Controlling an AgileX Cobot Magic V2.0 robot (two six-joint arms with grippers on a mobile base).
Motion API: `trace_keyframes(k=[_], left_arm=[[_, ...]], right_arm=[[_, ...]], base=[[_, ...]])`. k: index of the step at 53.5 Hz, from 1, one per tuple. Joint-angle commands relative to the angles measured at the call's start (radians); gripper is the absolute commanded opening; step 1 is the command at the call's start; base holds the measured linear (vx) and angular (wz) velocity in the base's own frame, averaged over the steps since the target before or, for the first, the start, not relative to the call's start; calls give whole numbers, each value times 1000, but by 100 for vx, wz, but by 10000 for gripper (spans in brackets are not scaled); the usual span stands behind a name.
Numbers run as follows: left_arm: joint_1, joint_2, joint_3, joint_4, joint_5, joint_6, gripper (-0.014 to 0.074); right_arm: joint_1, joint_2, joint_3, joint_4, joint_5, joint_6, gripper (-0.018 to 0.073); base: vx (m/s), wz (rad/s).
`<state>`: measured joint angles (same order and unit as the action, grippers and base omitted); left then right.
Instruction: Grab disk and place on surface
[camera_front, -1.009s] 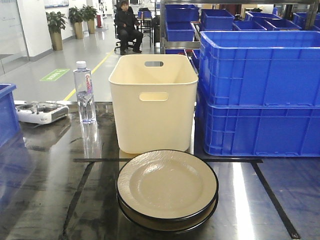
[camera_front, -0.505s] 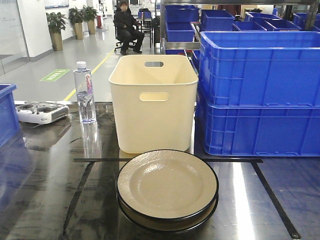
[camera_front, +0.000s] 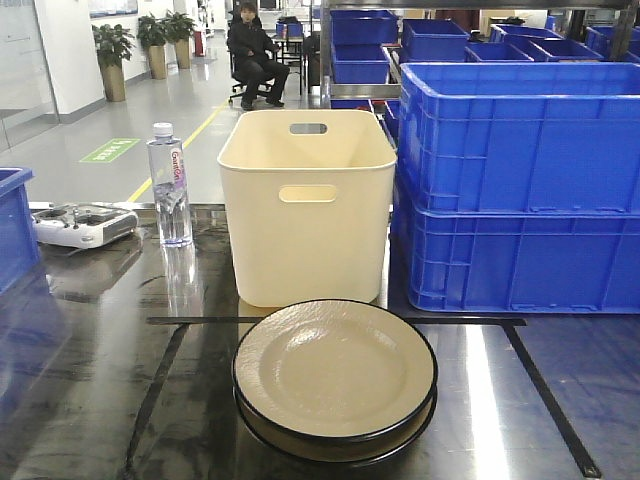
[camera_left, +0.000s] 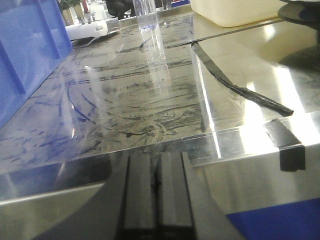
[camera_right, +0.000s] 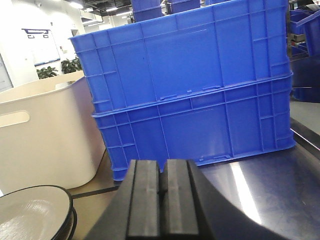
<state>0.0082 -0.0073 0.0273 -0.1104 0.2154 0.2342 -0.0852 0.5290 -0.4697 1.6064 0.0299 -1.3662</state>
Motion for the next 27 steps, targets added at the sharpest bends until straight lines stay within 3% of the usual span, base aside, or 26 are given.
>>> trace_keyframes(k=[1, 4, 6, 11, 15, 20, 27], left_arm=[[-7, 2, 11, -3, -77, -3, -2], [-7, 2, 11, -3, -77, -3, -2], [-7, 2, 11, -3, -77, -3, -2], [-7, 2, 11, -3, -77, -3, -2], [-7, 2, 11, -3, -77, -3, -2], [-7, 2, 11, -3, -77, -3, -2], [-7, 2, 11, -3, -77, -3, -2]], right_arm=[[-7, 10, -28, -48, 48, -11, -6], [-7, 14, -28, -164, 118, 7, -6], [-7, 17, -28, -296, 190, 41, -6], [-7, 18, -32, -665, 401, 254, -6], [-7, 18, -29, -894, 464, 580, -6], [-7, 15, -28, -1159, 439, 930, -6], [-7, 5, 21, -1531, 215, 1366, -6]], base=[[0, 0], [0, 0], [0, 0], [0, 0], [0, 0], [0, 0], [0, 0]])
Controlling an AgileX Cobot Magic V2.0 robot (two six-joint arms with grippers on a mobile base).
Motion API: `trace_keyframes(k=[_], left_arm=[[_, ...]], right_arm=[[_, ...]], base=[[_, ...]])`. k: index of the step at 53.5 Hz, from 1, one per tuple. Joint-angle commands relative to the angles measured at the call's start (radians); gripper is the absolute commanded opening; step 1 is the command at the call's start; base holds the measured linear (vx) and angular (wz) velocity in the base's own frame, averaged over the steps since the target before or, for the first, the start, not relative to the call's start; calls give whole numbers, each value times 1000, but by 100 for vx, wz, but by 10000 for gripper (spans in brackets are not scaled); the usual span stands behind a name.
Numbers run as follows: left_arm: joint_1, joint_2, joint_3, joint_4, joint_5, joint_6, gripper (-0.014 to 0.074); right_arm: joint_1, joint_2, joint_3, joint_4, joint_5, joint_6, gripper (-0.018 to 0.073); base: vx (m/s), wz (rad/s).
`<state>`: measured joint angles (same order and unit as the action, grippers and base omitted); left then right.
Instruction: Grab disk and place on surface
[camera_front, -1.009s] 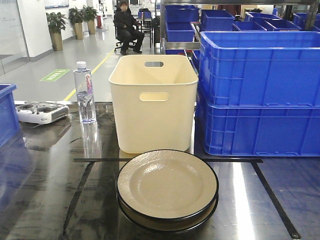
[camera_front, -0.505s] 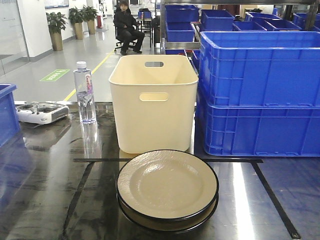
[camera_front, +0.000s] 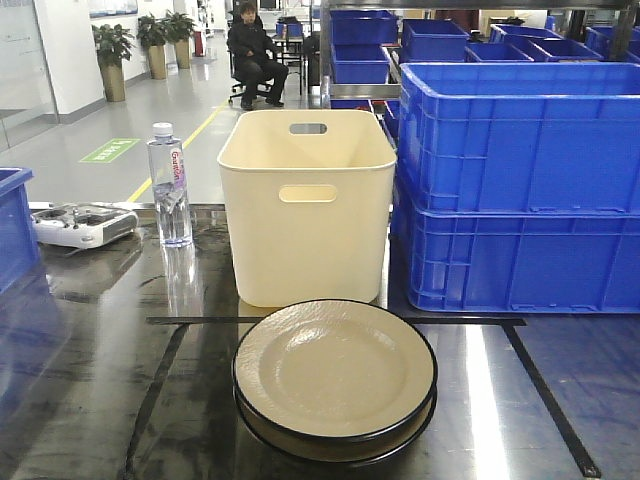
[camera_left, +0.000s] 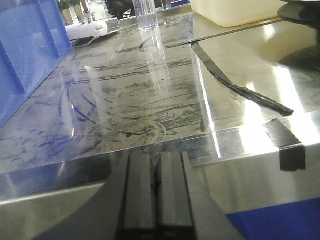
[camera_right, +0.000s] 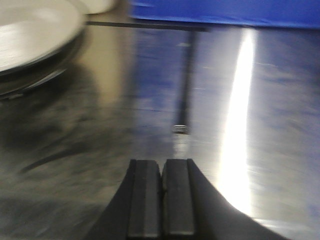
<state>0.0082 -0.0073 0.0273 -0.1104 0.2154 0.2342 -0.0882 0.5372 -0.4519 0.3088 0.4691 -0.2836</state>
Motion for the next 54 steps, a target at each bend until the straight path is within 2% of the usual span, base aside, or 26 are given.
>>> trace_keyframes(k=[1, 3, 8, 15, 21, 24, 27, 35, 54], left_arm=[[-7, 2, 11, -3, -77, -3, -2], [-7, 2, 11, -3, -77, -3, -2], [-7, 2, 11, -3, -77, -3, -2], [-7, 2, 11, -3, -77, -3, -2], [-7, 2, 11, -3, -77, -3, -2], [-7, 2, 11, -3, -77, -3, -2], [-7, 2, 11, -3, -77, -3, -2], [-7, 2, 11, -4, -76, -3, -2], [-7, 4, 11, -4, -77, -3, -2]], right_arm=[[-4, -5, 15, -267, -258, 325, -6], [-4, -15, 60, -360, -345, 436, -6], [-4, -77, 181, -518, -557, 601, -6], [-4, -234, 350, -620, -741, 671, -6], [24, -404, 466, -595, -703, 658, -6], [63, -478, 504, -568, -651, 621, -6], [107, -550, 500, -538, -537, 579, -6], [186, -555, 501, -508, -492, 461, -6], [192, -559, 501, -519, -495, 487, -6]], base=[[0, 0], [0, 0], [0, 0], [0, 0], [0, 0], [0, 0], [0, 0], [0, 0], [0, 0]])
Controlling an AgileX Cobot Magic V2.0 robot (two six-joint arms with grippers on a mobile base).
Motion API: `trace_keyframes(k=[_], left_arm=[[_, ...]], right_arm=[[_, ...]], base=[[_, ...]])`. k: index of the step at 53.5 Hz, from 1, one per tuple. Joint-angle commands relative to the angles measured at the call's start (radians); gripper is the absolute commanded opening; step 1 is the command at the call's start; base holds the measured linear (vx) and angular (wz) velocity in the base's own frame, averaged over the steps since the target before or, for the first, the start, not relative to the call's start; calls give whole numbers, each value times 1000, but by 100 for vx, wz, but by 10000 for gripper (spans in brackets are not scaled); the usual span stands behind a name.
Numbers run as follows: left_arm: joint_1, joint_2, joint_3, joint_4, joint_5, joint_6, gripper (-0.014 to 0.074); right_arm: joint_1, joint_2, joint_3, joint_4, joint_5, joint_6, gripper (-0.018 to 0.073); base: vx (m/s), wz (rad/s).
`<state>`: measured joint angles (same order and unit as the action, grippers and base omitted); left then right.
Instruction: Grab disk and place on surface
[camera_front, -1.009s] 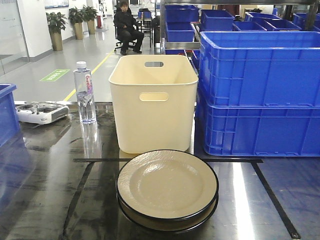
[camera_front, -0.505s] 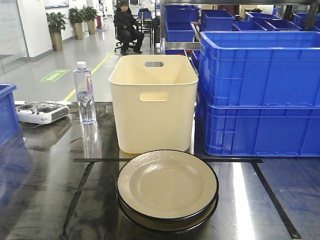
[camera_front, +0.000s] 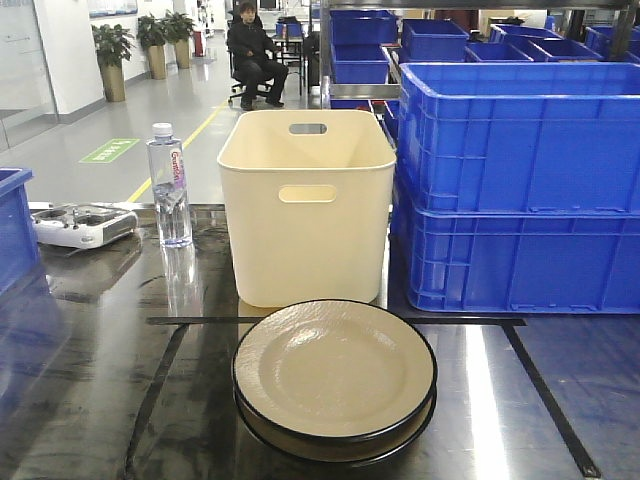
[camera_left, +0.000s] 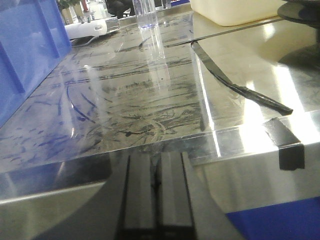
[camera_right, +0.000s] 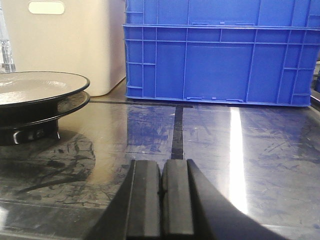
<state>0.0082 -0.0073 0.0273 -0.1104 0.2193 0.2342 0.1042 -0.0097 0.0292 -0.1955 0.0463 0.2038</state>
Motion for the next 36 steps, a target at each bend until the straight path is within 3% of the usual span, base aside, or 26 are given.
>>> trace_keyframes(k=[1, 36], left_arm=[[-7, 4, 11, -4, -81, -3, -2], [-7, 4, 11, -4, -81, -3, -2]], right_arm=[[-1, -12, 20, -17, -73, 0, -6], [1, -12, 20, -20, -69, 0, -6]], base=[[0, 0], [0, 0]])
